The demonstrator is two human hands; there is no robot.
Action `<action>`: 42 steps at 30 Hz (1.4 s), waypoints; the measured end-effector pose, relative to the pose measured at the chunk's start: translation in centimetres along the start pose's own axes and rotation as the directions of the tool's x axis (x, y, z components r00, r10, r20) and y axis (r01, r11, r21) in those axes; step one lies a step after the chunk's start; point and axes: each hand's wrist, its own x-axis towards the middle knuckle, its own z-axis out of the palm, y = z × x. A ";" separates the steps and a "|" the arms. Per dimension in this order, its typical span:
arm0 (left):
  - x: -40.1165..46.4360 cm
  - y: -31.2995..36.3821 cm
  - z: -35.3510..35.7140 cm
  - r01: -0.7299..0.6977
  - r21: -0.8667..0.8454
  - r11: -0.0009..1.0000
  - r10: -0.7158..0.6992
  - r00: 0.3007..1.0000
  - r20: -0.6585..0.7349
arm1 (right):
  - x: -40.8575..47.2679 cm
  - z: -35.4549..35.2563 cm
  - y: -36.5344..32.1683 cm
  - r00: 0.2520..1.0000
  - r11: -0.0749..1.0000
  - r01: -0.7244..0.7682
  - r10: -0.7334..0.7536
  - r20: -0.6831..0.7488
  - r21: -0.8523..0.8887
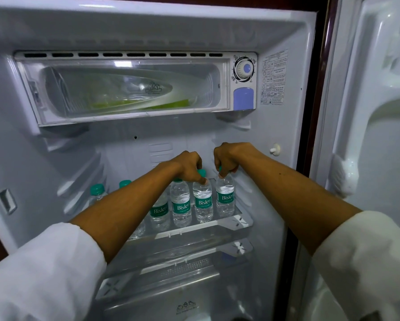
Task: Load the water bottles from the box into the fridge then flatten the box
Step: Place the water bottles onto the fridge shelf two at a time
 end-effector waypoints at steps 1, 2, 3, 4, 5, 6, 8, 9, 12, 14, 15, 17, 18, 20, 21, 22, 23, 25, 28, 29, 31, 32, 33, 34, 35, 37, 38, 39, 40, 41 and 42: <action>-0.2 -0.1 -0.1 0.003 -0.005 1.000 -0.003 1.000 -0.002 | -0.1 0.0 -0.1 1.000 1.000 -0.003 0.003 0.000 -0.002; -0.4 -0.1 -0.2 0.004 -0.009 1.000 -0.004 1.000 -0.004 | -0.3 0.0 -0.2 1.000 1.000 -0.006 0.006 0.003 -0.004; -0.6 -0.1 -0.3 0.002 -0.011 1.000 -0.002 1.000 -0.005 | -0.4 0.0 -0.3 1.000 1.000 -0.010 0.010 0.007 -0.004; -0.9 -0.1 -0.4 -0.001 -0.010 1.000 0.001 1.000 -0.004 | -0.5 0.1 -0.3 1.000 1.000 -0.015 0.015 0.007 -0.003; -1.1 -0.1 -0.5 -0.006 -0.006 1.000 0.006 1.000 -0.004 | -0.6 0.1 -0.3 1.000 1.000 -0.017 0.017 0.002 0.002; -1.4 0.0 -0.6 -0.012 0.000 1.000 0.012 1.000 -0.005 | -0.8 0.1 -0.3 1.000 1.000 -0.018 0.018 -0.009 0.008; -2.0 0.1 -0.8 -0.024 0.008 1.000 0.024 1.000 -0.005 | -1.2 0.1 -0.4 0.999 1.000 -0.017 0.018 -0.038 0.014; -2.2 0.1 -0.8 -0.029 0.009 1.000 0.029 1.000 -0.003 | -1.3 0.2 -0.4 0.998 1.000 -0.017 0.017 -0.054 0.015; -2.9 0.0 -1.0 -0.037 0.019 0.999 0.037 0.999 -0.007 | -1.3 0.6 -0.4 0.995 1.000 -0.003 0.003 -0.104 -0.003; -3.3 -0.4 -1.1 -0.033 0.018 0.999 0.034 0.999 -0.013 | -1.0 1.0 -0.3 0.992 1.000 0.014 -0.016 -0.126 -0.013; -3.4 -0.6 -1.2 -0.030 0.017 0.999 0.030 0.999 -0.014 | -0.9 1.1 -0.3 0.992 1.000 0.021 -0.023 -0.128 -0.014; -3.7 -1.1 -1.5 -0.022 0.019 1.000 0.022 1.000 -0.014 | -0.9 1.0 -0.2 0.993 0.999 0.031 -0.033 -0.116 -0.023; -3.8 -1.3 -1.7 -0.017 0.022 1.000 0.017 1.000 -0.016 | -1.1 1.0 -0.2 0.993 0.999 0.032 -0.035 -0.110 -0.029; -3.9 -1.6 -1.8 -0.010 0.021 1.000 0.010 1.000 -0.025 | -1.4 0.8 -0.2 0.994 0.999 0.032 -0.035 -0.101 -0.031; -4.0 -1.7 -1.8 -0.007 0.018 1.000 0.007 1.000 -0.030 | -1.5 0.7 -0.1 0.995 0.999 0.029 -0.032 -0.095 -0.032; -4.0 -1.8 -1.8 -0.006 0.018 1.000 0.007 0.999 -0.033 | -1.5 0.7 -0.1 0.995 0.999 0.026 -0.029 -0.091 -0.035; -3.9 -1.9 -1.7 -0.007 0.018 1.000 0.008 0.999 -0.032 | -1.6 0.8 -0.1 0.996 0.999 0.024 -0.027 -0.091 -0.037; -3.8 -1.9 -1.6 -0.008 0.020 1.000 0.008 1.000 -0.020 | -1.5 0.8 0.0 0.995 0.999 0.020 -0.023 -0.092 -0.034; -3.7 -1.7 -1.5 -0.008 0.012 1.000 0.009 1.000 -0.010 | -1.7 0.6 -0.2 0.996 0.999 0.007 -0.011 -0.093 -0.039; -3.7 -1.6 -1.4 -0.009 0.010 1.000 0.009 1.000 -0.010 | -1.8 0.5 -0.3 0.996 0.999 -0.003 0.000 -0.088 -0.034; -3.7 -1.5 -1.3 -0.011 0.008 1.000 0.012 1.000 -0.011 | -2.2 0.0 -0.4 0.997 1.000 -0.020 0.018 -0.079 -0.024; -3.7 -1.5 -1.3 -0.015 0.006 1.000 0.015 1.000 -0.011 | -2.3 -0.2 -0.5 0.996 0.999 -0.023 0.021 -0.085 -0.025; -3.8 -1.5 -1.3 -0.018 0.003 1.000 0.018 1.000 -0.010 | -2.5 -0.4 -0.6 0.995 0.999 -0.024 0.022 -0.098 -0.025; -3.8 -1.6 -1.3 -0.018 -0.002 1.000 0.018 1.000 -0.007 | -2.6 -0.5 -0.7 0.993 0.999 -0.024 0.021 -0.114 -0.023; -3.9 -1.7 -1.2 -0.016 -0.005 1.000 0.016 1.000 -0.004 | -2.6 -0.6 -0.8 0.991 1.000 -0.022 0.020 -0.131 -0.016; -4.2 -2.2 -1.2 -0.010 0.001 1.000 0.010 1.000 0.005 | -2.7 -0.3 -1.2 0.987 1.000 -0.004 0.004 -0.162 0.004; -4.4 -2.5 -1.3 -0.004 0.003 1.000 0.004 1.000 0.013 | -2.7 0.0 -1.5 0.984 1.000 0.010 -0.009 -0.175 0.009; -4.6 -2.9 -1.3 0.003 0.002 1.000 -0.003 1.000 0.023 | -2.6 0.3 -1.7 0.982 1.000 0.027 -0.024 -0.188 0.011; -4.8 -3.2 -1.3 0.008 0.005 1.000 -0.008 0.999 0.035 | -2.5 0.5 -2.0 0.980 0.999 0.040 -0.037 -0.196 0.010; -5.0 -3.6 -1.2 0.009 0.016 1.000 -0.009 0.999 0.044 | -2.3 0.8 -2.2 0.978 0.999 0.050 -0.046 -0.203 0.010; -5.2 -4.0 -1.2 0.007 0.030 1.000 -0.008 0.999 0.050 | -2.2 0.9 -2.4 0.977 0.998 0.054 -0.050 -0.206 0.014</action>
